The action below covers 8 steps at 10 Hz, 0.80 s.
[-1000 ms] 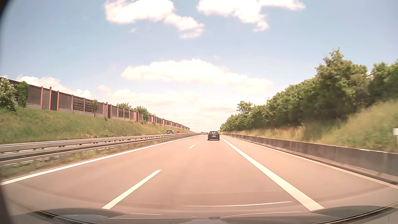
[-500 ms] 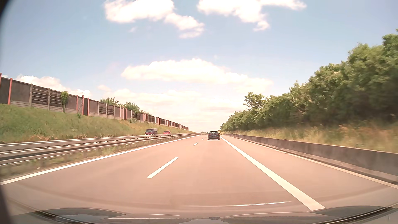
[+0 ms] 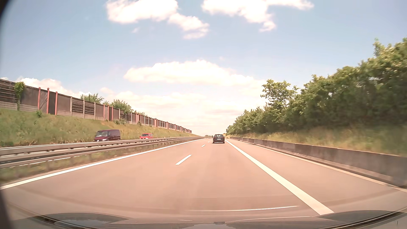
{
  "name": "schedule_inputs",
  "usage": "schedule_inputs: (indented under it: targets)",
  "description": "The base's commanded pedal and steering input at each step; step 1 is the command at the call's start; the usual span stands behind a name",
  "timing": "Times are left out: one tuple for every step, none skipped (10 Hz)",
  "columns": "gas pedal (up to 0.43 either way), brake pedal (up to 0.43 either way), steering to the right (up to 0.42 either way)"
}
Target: Follow the waypoints while adhering to traffic rules and regulations
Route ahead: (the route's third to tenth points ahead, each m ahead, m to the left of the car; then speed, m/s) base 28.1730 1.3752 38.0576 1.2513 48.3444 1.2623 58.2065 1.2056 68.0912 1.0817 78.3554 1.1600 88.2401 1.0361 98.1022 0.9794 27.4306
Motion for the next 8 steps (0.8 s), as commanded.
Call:
schedule_inputs:
  targets:
    - [0.287, 0.012, -0.002]
    - [0.268, 0.012, -0.002]
    - [0.268, 0.012, -0.002]
    - [0.268, 0.012, -0.002]
    - [0.268, 0.012, -0.001]
    - [0.268, 0.012, -0.002]
    - [0.268, 0.012, -0.001]
    - [0.268, 0.012, -0.001]
